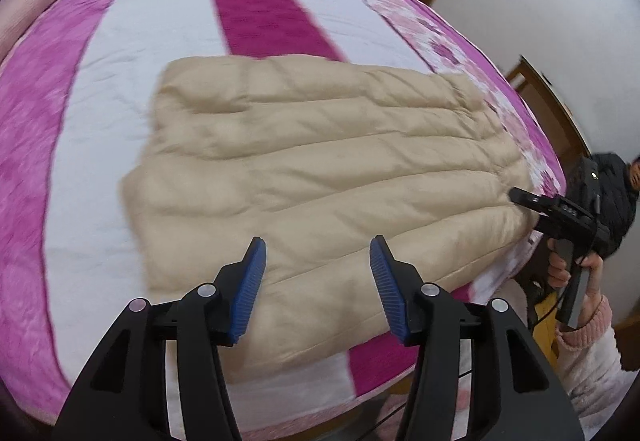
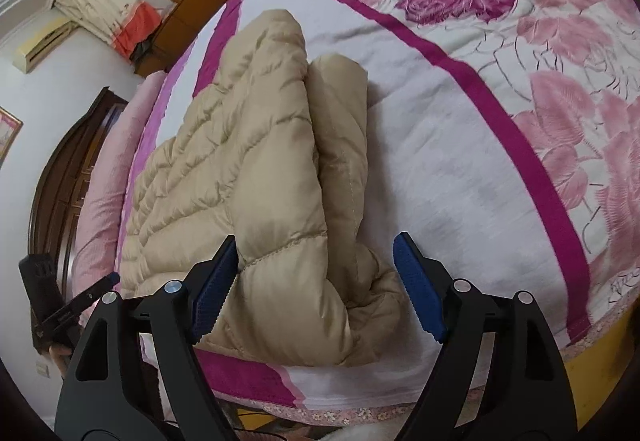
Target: Fold large clothes
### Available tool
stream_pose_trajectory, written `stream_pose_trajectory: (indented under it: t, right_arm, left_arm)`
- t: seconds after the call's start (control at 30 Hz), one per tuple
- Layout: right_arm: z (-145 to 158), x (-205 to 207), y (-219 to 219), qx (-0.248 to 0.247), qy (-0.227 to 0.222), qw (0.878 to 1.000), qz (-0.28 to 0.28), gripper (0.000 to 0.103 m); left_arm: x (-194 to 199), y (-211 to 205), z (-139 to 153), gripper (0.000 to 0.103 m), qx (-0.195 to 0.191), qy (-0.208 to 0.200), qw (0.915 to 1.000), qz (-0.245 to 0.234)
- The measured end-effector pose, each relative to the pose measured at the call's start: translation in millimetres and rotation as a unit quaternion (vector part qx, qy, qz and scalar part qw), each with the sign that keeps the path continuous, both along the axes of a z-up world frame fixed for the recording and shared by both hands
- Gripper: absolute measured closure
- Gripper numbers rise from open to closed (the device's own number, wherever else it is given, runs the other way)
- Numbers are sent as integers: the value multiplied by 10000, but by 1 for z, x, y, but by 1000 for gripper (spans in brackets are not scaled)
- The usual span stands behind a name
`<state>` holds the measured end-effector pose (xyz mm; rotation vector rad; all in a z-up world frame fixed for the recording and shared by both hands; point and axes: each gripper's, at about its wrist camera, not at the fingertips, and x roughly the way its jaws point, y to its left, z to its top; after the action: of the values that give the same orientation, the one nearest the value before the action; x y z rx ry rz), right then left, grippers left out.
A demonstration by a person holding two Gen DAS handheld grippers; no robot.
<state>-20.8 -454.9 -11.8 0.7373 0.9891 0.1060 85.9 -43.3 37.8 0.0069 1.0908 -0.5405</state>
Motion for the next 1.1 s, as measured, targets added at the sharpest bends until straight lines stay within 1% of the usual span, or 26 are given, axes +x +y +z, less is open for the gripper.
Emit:
stream_pose_trajectory:
  t: [0.13, 0.23, 0.3, 0.4, 0.57, 0.6, 0.67, 0.73, 0.77, 0.83, 0.93, 1.1]
  right_arm:
    - [-5, 2, -1, 76, -26, 10000, 41, 25]
    - [-14, 4, -4, 252, 13, 9997, 42, 21]
    - [-19, 4, -8, 380, 10, 9993, 34, 21]
    - [-21, 4, -9, 425, -22, 9991, 66, 20]
    - [-25, 5, -13, 680, -56, 9976, 137, 19]
    - [-24, 4, -13, 725, -73, 9972, 173, 21]
    - [-22, 3, -13, 806, -124, 9964, 222, 30]
    - [-19, 1, -14, 957, -244, 9947, 281, 44]
    - [-18, -1, -12, 1012, -294, 9940, 298, 47]
    - [-10, -4, -9, 1037, -460, 9929, 363, 59]
    - [5, -8, -2, 1026, -728, 9910, 461, 66]
    - [40, -11, 15, 901, -1146, 9867, 714, 68]
  left_arm:
    - [-1, -40, -4, 50, 141, -78, 9991, -401]
    - [0, -60, -14, 50, 161, 61, 9979, -625]
    - [0, -70, -22, 50, 276, 94, 9972, -686]
    - [-2, -82, -31, 50, 545, 21, 9955, -772]
    - [2, -83, -42, 50, 639, 168, 9952, -727]
    - [2, -84, -45, 50, 672, 174, 9948, -739]
    - [2, -84, -49, 50, 699, 175, 9947, -734]
    - [3, -85, -53, 50, 729, 179, 9944, -741]
    - [4, -85, -55, 50, 748, 182, 9942, -750]
    - [4, -87, -58, 50, 781, 186, 9938, -774]
    - [6, -88, -63, 50, 813, 197, 9933, -798]
    - [5, -89, -70, 50, 851, 191, 9933, -754]
